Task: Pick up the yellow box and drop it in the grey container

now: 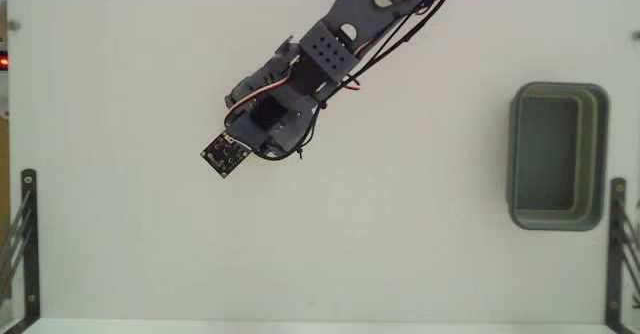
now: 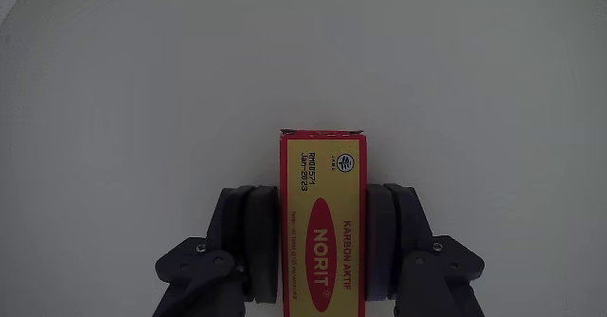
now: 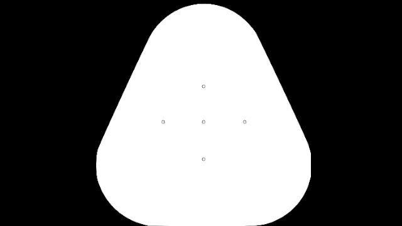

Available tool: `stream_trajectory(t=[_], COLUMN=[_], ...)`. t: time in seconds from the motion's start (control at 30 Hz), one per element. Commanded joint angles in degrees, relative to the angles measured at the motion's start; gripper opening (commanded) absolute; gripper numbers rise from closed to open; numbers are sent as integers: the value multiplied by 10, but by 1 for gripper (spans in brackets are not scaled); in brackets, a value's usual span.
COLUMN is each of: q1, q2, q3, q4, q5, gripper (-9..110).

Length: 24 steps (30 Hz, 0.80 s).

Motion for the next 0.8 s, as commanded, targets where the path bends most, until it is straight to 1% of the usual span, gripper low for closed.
stream_trajectory(t=[0.0,0.77], q1=[5,5], q2=[23,23], q3=[-8,-8], q4=[10,10], q5=[0,0], gripper=[50,44])
